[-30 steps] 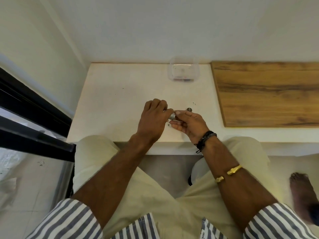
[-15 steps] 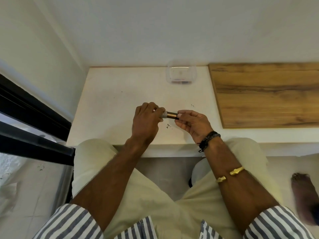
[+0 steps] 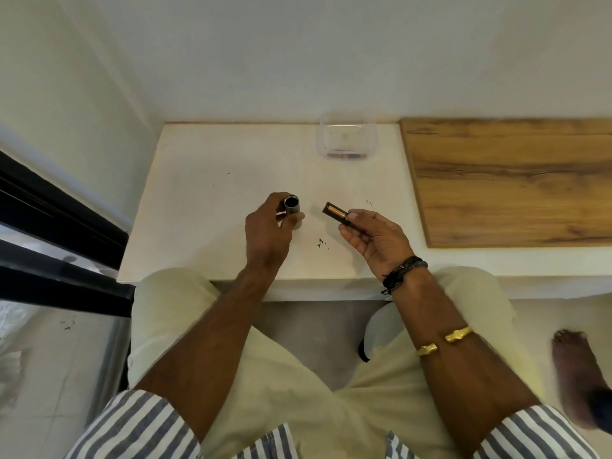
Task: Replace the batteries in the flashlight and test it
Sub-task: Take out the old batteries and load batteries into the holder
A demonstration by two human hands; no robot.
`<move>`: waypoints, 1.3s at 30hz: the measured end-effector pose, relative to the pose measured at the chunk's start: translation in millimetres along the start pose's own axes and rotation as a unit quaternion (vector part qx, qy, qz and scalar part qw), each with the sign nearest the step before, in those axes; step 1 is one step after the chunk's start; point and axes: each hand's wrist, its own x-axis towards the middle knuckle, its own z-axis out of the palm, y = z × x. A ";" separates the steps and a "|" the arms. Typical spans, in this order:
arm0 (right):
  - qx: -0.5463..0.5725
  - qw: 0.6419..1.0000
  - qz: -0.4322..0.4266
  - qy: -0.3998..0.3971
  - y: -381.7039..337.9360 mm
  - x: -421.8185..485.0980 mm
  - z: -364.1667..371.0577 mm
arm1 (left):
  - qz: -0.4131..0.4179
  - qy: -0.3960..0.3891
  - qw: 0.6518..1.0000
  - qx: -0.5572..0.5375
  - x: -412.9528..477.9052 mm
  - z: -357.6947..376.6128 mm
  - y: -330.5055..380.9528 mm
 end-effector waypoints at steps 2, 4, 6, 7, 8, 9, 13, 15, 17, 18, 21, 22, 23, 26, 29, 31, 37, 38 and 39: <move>-0.002 1.000 0.000 0.000 0.5 0.4 -0.1 | -0.003 0.003 1.000 -0.009 1.4 0.9 -2.2; -0.004 1.000 0.001 -0.001 1.1 1.0 0.0 | -0.001 0.005 1.000 -0.017 2.7 2.1 -3.3; -0.005 1.000 0.002 -0.001 1.5 1.4 0.3 | 0.003 0.004 1.000 -0.019 3.5 3.4 -4.4; -0.005 1.000 0.002 -0.001 1.5 1.7 0.5 | 0.005 0.002 1.000 -0.019 3.8 4.0 -5.0; -0.005 1.000 0.002 -0.001 1.7 2.1 0.8 | 0.007 -0.002 1.000 -0.017 4.4 4.6 -6.2; -0.005 1.000 0.001 -0.001 1.9 2.1 0.9 | 0.008 -0.004 1.000 -0.013 4.5 5.0 -7.2; -0.005 1.000 0.001 0.002 3.2 0.7 2.5 | 0.008 -0.009 1.000 -0.004 5.0 5.4 -10.5; -0.005 1.000 0.001 0.001 3.4 -0.9 3.1 | -0.002 -0.016 1.000 -0.002 4.8 5.2 -11.2; -0.003 1.000 0.001 0.002 3.0 -2.3 3.2 | -0.008 -0.024 1.000 0.000 4.8 5.1 -12.2; -0.002 1.000 0.000 0.002 2.7 -3.5 3.3 | -0.005 -0.027 1.000 0.002 4.5 4.6 -12.7; 0.003 1.000 -0.002 0.000 2.7 -7.1 3.9 | 0.001 -0.038 0.999 0.007 3.2 1.0 -13.6; 0.004 1.000 -0.003 -0.001 2.8 -8.0 3.8 | 0.004 -0.039 0.999 0.007 3.1 0.2 -13.3; 0.007 1.000 -0.004 -0.001 2.7 -9.3 4.0 | 0.008 -0.036 0.999 0.009 2.6 -1.3 -12.0; 0.015 1.000 -0.005 -0.004 3.1 -12.4 4.9 | 0.018 0.024 0.999 0.018 -0.6 -8.3 -0.7; 0.028 1.000 -0.003 -0.013 3.5 -14.3 6.7 | 0.067 0.105 0.992 -0.021 -10.2 -14.1 17.5; 0.031 0.999 -0.004 -0.024 4.8 -16.1 8.5 | 0.094 0.077 0.992 -0.044 -20.5 -11.7 25.7; 0.010 0.999 -0.002 -0.047 12.2 -24.4 10.0 | -0.088 -0.033 0.974 -0.206 -32.2 6.6 30.2; 0.006 0.999 0.000 -0.046 13.2 -26.2 10.1 | -0.104 -0.036 0.966 -0.233 -32.4 6.6 29.8; -0.002 0.999 0.000 -0.045 13.5 -27.6 10.3 | -0.117 -0.040 0.958 -0.258 -32.5 6.1 29.6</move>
